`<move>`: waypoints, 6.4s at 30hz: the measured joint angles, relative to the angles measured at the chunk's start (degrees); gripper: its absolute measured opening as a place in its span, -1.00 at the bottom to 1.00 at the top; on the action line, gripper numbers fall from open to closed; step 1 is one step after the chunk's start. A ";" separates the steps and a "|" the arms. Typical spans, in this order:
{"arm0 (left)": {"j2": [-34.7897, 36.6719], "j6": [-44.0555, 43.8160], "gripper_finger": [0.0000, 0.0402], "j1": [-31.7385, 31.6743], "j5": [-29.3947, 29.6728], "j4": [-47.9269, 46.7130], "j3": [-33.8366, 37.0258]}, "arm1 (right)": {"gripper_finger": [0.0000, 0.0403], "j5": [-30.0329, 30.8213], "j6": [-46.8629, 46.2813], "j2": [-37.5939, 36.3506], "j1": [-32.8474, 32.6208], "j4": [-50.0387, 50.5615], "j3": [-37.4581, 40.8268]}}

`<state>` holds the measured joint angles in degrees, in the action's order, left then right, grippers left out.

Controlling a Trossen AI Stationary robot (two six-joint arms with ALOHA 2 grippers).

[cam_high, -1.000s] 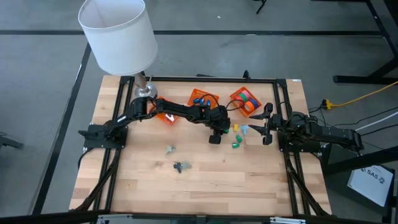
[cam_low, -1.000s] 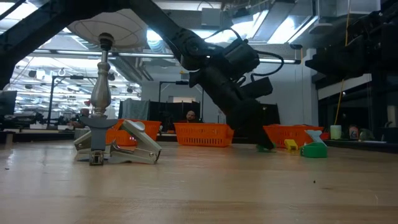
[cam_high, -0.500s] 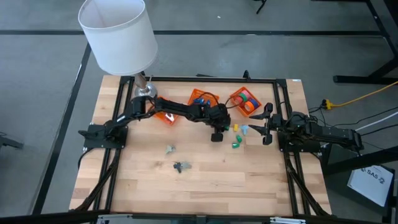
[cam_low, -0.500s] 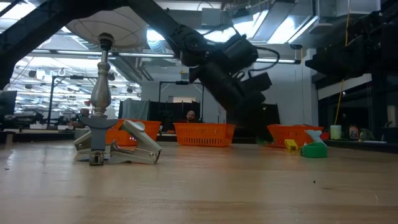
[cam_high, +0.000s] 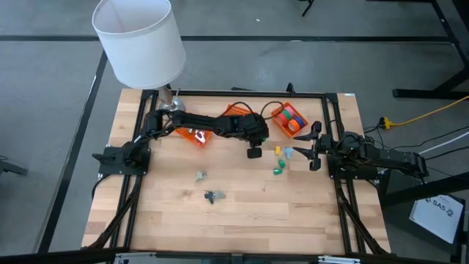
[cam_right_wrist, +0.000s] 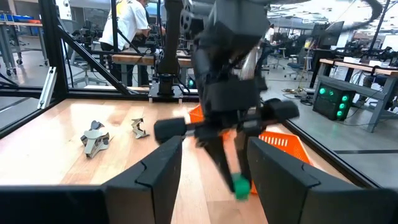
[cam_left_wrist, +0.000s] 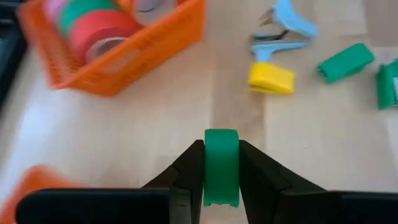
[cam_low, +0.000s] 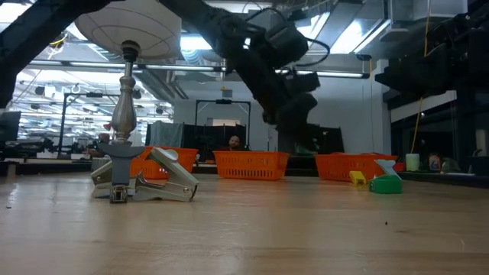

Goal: Pick and place Stapler, Stapler remover, tape
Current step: Put the green stapler into the middle orange bin, then put the gray staple remover into the left orange bin

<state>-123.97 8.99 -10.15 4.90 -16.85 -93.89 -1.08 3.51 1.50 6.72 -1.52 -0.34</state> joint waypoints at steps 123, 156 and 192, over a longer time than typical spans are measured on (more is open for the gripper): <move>-14.99 -18.73 -0.72 14.13 5.84 24.07 -0.16 | -0.07 -0.01 0.00 -0.02 0.02 0.00 0.00; 5.11 -12.33 -0.70 0.21 34.05 -14.60 0.09 | -0.07 -0.02 -0.01 -0.02 0.01 0.00 -0.01; 13.29 -14.42 0.02 5.34 30.94 -33.37 -0.09 | -0.06 -0.01 0.00 -0.02 0.00 0.00 -0.01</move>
<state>-110.68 -5.43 -4.81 35.84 -50.22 -93.97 -1.09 3.51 1.48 6.72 -1.52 -0.35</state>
